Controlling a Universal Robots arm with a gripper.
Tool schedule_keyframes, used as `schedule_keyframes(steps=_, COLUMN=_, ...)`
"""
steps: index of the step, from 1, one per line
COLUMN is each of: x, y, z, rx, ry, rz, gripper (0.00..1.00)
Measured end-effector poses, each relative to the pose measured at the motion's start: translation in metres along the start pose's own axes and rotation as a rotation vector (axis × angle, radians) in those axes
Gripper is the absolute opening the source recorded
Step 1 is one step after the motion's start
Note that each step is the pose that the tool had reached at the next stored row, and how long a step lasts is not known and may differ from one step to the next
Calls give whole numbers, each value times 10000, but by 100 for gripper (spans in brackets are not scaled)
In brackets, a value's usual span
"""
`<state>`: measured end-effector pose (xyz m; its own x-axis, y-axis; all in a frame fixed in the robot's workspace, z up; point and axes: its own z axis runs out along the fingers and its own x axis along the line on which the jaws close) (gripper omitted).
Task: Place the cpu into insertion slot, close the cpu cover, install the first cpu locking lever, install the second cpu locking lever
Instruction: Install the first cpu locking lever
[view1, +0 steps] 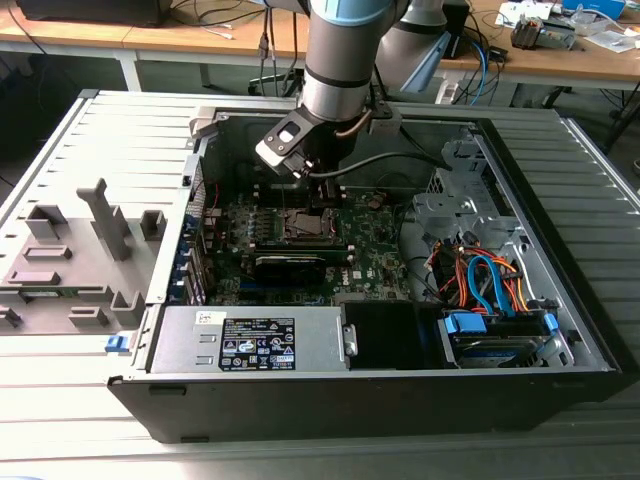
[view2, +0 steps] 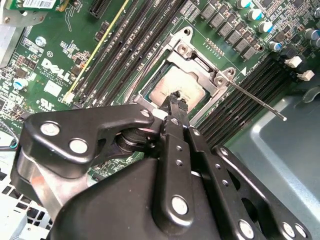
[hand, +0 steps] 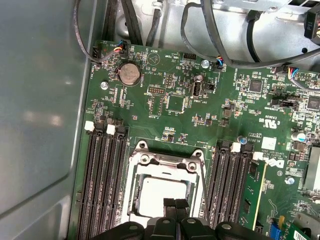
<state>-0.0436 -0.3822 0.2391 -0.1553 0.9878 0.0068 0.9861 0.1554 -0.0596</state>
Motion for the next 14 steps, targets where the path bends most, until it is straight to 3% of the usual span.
schedule_keyframes(steps=8, x=0, y=0, z=-1, rx=-2, ry=11, rz=-65, gripper=11)
schedule_keyframes(steps=14, x=-1, y=0, z=-1, rx=0, ry=-8, rz=-453, gripper=11)
